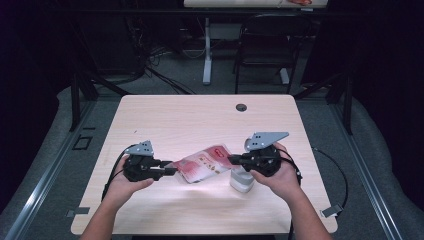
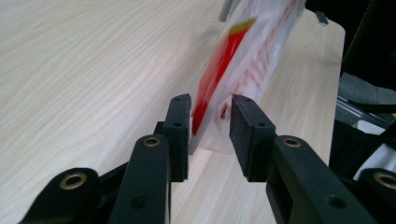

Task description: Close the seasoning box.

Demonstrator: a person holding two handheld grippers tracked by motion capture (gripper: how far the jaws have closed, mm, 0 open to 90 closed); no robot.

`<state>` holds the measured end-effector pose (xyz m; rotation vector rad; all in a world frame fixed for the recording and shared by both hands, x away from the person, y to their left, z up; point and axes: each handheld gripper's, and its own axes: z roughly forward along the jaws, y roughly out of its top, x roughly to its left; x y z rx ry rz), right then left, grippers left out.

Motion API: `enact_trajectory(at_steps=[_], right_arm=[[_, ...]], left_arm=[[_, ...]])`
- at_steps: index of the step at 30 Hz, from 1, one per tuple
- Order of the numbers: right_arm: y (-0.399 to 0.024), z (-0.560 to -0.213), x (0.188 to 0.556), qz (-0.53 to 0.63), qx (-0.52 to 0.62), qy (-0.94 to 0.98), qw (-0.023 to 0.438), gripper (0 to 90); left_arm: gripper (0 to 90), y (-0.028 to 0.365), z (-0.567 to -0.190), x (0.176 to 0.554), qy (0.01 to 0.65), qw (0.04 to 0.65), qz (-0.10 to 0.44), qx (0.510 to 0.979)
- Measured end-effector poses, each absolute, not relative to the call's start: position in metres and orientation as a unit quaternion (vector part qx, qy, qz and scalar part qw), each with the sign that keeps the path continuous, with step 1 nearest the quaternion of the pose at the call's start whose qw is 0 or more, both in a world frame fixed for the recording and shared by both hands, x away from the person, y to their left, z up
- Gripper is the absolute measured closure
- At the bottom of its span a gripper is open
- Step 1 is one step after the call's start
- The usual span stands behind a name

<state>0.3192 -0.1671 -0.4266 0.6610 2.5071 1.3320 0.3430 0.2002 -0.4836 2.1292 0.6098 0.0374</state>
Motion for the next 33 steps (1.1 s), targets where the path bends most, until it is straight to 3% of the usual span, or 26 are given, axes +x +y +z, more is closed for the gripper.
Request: enact_trajectory(at_steps=[5, 15, 33], right_arm=[[-0.162, -0.430, 0.317, 0.451, 0.221, 0.857, 0.116, 90.0], [-0.153, -0.429, 0.319, 0.444, 0.220, 0.860, 0.121, 90.0], [-0.140, -0.430, 0.323, 0.437, 0.217, 0.864, 0.124, 89.5]], left_arm=[[77.0, 0.197, -0.488, 0.343, 0.243, 0.429, 0.021, 0.870], [82.7, 0.193, -0.492, 0.342, 0.233, 0.400, 0.039, 0.885], [81.5, 0.193, -0.511, 0.344, 0.253, 0.394, 0.024, 0.884]])
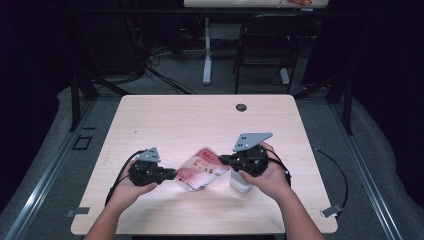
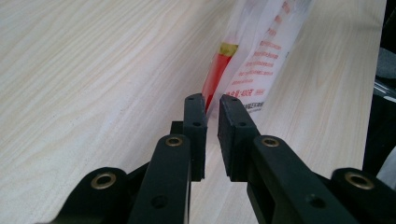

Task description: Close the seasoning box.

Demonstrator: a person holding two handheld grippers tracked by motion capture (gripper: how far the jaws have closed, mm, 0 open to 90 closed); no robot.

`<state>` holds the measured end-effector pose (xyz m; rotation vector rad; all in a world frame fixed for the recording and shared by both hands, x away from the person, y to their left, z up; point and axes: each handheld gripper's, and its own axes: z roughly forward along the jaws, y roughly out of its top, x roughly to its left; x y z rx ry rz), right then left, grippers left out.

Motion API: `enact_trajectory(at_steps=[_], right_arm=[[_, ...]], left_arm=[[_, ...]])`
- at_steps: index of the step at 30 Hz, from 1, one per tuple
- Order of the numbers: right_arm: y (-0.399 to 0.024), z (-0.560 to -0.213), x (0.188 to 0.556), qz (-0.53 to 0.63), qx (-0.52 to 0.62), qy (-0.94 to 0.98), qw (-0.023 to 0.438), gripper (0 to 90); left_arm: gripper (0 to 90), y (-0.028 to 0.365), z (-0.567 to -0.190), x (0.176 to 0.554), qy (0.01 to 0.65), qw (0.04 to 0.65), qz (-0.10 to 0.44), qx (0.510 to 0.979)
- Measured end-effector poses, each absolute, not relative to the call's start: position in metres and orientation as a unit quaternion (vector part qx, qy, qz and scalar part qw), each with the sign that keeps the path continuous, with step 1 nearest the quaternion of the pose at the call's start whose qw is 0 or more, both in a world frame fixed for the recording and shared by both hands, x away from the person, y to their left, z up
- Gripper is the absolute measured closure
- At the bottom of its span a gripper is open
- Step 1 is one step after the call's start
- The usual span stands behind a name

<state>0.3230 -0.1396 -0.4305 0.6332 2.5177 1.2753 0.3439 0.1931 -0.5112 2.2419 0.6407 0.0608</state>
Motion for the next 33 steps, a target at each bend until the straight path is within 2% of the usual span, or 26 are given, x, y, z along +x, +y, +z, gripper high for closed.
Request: enact_trajectory(at_steps=[16, 33], right_arm=[[-0.133, -0.428, 0.322, 0.449, 0.211, 0.860, 0.124, 88.3], [-0.106, -0.416, 0.324, 0.447, 0.189, 0.864, 0.134, 89.1]], left_arm=[[78.5, 0.195, -0.514, 0.344, 0.266, 0.393, 0.022, 0.880], [77.7, 0.199, -0.523, 0.344, 0.277, 0.384, 0.024, 0.881]])
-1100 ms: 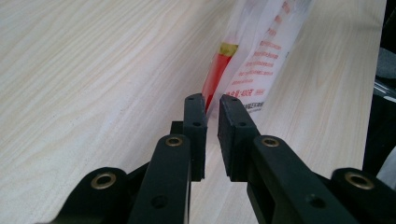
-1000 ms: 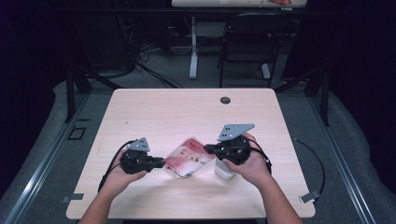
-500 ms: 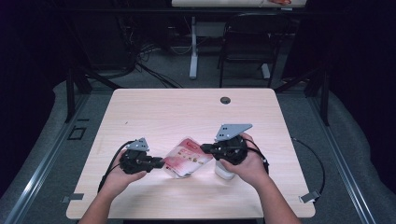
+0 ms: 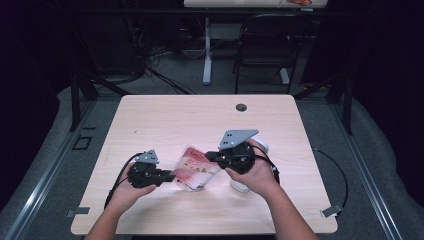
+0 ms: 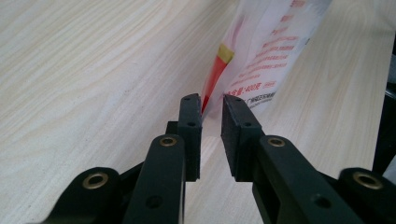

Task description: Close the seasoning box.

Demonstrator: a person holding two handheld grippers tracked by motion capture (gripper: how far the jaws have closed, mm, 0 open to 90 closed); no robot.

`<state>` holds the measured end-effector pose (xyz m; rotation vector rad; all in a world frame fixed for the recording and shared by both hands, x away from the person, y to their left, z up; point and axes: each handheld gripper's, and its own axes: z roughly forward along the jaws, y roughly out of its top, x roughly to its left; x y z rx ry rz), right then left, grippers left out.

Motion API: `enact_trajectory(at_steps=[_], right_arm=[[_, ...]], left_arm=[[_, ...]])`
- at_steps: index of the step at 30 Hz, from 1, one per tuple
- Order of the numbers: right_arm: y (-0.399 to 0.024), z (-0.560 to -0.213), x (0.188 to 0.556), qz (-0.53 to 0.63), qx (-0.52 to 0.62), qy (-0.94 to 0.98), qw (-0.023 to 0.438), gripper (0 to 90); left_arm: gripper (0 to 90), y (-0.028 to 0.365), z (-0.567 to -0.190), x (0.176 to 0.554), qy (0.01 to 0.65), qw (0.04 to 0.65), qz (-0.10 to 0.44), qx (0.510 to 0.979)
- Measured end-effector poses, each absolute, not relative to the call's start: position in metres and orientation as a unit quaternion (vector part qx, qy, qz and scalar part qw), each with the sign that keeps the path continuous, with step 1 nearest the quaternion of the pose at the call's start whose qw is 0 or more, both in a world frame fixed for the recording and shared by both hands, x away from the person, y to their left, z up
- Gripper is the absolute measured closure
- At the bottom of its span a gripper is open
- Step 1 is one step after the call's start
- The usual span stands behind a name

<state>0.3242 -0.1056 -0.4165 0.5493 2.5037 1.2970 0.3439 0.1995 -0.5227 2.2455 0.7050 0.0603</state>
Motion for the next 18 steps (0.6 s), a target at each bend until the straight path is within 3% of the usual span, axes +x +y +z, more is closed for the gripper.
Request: enact_trajectory(at_steps=[7, 18], right_arm=[[-0.1019, -0.4166, 0.3252, 0.448, 0.187, 0.864, 0.134, 89.3], [-0.0950, -0.4077, 0.3243, 0.448, 0.179, 0.862, 0.154, 89.4]], left_arm=[[73.7, 0.1996, -0.5215, 0.3449, 0.284, 0.383, 0.025, 0.879], [77.8, 0.1914, -0.5262, 0.3463, 0.286, 0.395, 0.036, 0.872]])
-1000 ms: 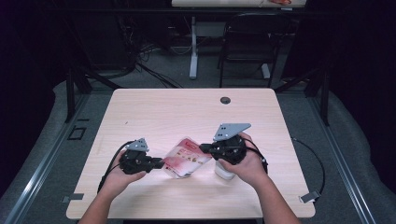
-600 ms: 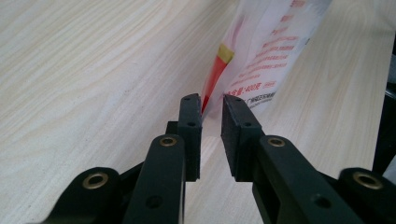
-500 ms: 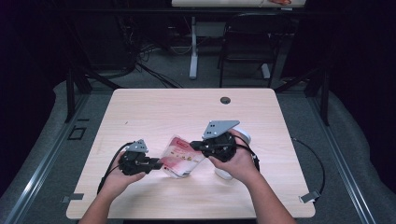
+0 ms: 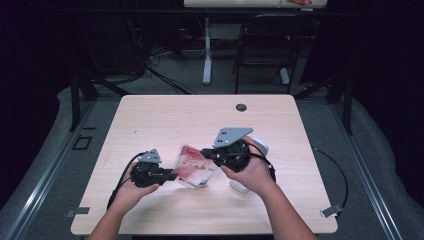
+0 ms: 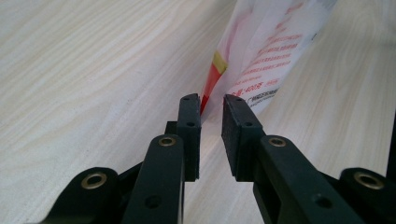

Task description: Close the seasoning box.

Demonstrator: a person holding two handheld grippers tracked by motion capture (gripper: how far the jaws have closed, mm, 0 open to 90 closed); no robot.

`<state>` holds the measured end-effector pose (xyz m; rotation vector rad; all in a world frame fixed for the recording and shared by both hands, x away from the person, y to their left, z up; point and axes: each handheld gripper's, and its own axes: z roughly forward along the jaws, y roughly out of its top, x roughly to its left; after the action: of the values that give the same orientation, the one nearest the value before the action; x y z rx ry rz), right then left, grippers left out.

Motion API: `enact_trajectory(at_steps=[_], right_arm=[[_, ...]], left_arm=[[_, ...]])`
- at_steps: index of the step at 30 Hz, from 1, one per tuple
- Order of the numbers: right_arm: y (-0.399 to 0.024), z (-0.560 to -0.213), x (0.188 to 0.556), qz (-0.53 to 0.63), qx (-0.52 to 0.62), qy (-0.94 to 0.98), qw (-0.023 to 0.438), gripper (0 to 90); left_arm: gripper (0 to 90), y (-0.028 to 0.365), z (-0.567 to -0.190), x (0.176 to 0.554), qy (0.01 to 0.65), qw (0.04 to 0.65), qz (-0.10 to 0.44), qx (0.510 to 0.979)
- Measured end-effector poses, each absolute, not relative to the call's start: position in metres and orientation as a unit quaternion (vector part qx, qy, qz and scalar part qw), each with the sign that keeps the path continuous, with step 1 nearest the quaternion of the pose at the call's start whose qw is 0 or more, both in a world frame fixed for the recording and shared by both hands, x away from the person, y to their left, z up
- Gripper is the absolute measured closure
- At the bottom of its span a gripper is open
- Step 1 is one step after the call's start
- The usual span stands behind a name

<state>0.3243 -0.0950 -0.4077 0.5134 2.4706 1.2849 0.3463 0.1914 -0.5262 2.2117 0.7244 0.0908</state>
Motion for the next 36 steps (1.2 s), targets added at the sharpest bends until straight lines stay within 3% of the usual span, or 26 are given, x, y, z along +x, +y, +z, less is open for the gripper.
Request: enact_trajectory(at_steps=[13, 20, 36], right_arm=[[-0.089, -0.414, 0.326, 0.450, 0.177, 0.863, 0.143, 87.5], [-0.086, -0.414, 0.326, 0.455, 0.171, 0.863, 0.137, 85.4], [-0.089, -0.408, 0.323, 0.515, 0.176, 0.832, 0.108, 73.2]], left_arm=[[72.9, 0.191, -0.533, 0.347, 0.289, 0.379, 0.020, 0.879], [66.1, 0.195, -0.524, 0.344, 0.277, 0.414, 0.008, 0.867], [55.8, 0.204, -0.506, 0.336, 0.250, 0.438, 0.023, 0.863]])
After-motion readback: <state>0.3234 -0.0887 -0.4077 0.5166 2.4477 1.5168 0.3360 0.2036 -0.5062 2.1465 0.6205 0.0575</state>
